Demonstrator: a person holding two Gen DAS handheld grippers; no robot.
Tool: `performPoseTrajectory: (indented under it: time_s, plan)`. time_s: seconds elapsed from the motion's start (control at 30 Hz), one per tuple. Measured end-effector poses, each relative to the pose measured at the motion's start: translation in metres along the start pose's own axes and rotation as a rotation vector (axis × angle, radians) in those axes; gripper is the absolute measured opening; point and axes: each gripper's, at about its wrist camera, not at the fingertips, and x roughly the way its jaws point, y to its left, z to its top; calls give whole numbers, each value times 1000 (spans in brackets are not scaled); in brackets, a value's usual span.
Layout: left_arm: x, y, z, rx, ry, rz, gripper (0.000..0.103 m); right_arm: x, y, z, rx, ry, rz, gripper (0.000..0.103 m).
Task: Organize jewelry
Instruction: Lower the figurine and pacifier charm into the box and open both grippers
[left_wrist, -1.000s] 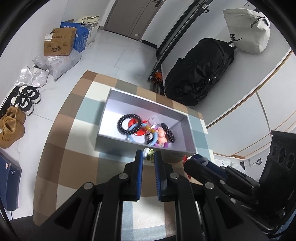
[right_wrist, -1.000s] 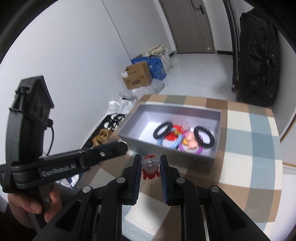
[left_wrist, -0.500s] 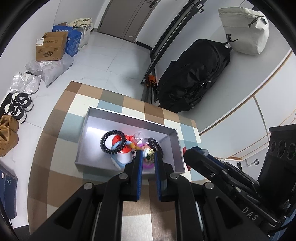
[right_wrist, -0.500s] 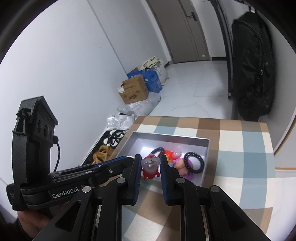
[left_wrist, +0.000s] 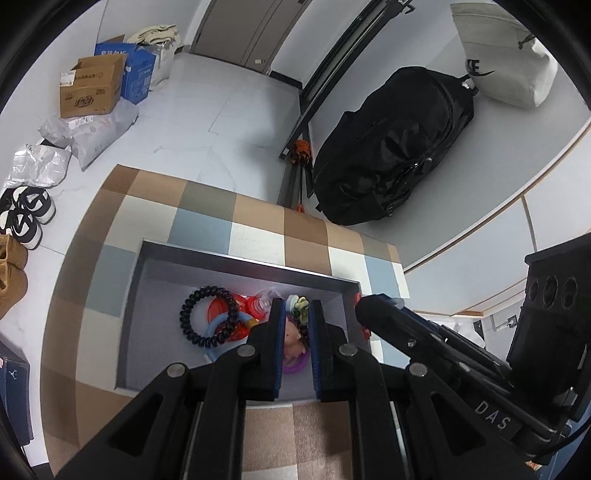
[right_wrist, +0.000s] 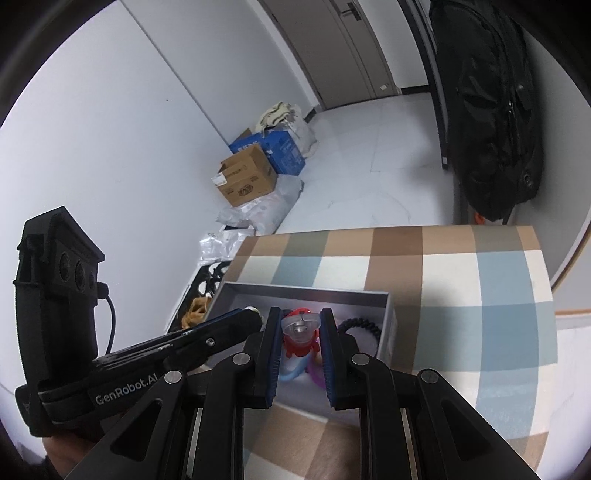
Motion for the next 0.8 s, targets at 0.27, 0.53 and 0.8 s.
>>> performPoseTrajectory:
  time_s: [0.27,0.53,0.8]
  plan:
    - [6,1,4,-9,25,-2,8,11,-11,3,44,35,-5,18]
    - [11,1,4,-15,39,-3,8,16,-16,2,59,62,-18,18]
    - [9,4,7,-28,33,-10,8,18,-19,2,69,69,-27,21]
